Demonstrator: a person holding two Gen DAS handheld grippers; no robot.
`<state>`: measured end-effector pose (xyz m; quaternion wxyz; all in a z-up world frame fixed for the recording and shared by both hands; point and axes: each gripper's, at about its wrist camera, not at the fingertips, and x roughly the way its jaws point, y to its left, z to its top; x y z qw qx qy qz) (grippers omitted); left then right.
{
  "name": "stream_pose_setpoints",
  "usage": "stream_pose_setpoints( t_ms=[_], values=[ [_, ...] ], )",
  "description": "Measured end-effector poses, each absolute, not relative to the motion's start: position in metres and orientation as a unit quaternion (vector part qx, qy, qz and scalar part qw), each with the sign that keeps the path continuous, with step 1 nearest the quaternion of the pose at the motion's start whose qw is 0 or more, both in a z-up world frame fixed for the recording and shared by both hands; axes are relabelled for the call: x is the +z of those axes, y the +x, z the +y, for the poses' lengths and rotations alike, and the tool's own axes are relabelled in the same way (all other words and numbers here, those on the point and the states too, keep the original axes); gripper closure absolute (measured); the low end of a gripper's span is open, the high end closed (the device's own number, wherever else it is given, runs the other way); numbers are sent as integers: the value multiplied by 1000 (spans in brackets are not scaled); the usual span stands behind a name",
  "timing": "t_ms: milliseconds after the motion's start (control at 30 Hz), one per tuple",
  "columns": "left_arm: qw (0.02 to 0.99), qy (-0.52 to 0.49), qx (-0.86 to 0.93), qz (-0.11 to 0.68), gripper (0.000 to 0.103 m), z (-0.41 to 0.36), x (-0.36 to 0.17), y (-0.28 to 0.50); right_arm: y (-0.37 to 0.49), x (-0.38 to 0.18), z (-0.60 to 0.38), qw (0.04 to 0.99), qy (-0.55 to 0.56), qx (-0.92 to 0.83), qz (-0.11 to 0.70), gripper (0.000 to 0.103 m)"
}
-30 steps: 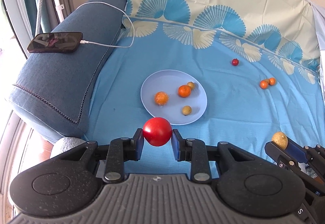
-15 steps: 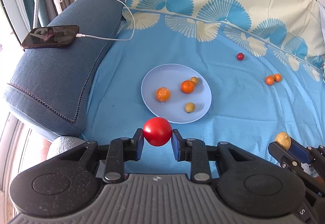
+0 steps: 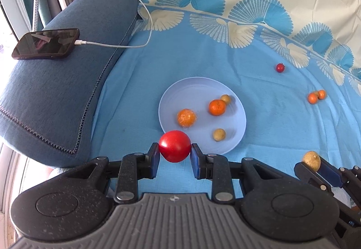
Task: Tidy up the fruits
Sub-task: 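Carry the red tomato and yellow fruit over the plate with both tools, then open both tools to drop the fruits onto the plate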
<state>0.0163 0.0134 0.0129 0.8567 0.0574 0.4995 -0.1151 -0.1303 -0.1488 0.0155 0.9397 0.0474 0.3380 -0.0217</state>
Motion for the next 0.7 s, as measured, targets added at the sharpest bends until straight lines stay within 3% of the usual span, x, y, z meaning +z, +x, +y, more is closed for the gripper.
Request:
stream_pose_setpoints(
  t_ms=[700],
  values=[
    [840,94,-106,523,71,-37,-73,136,5,-62,-166,916,33,-7,400,77]
  ],
)
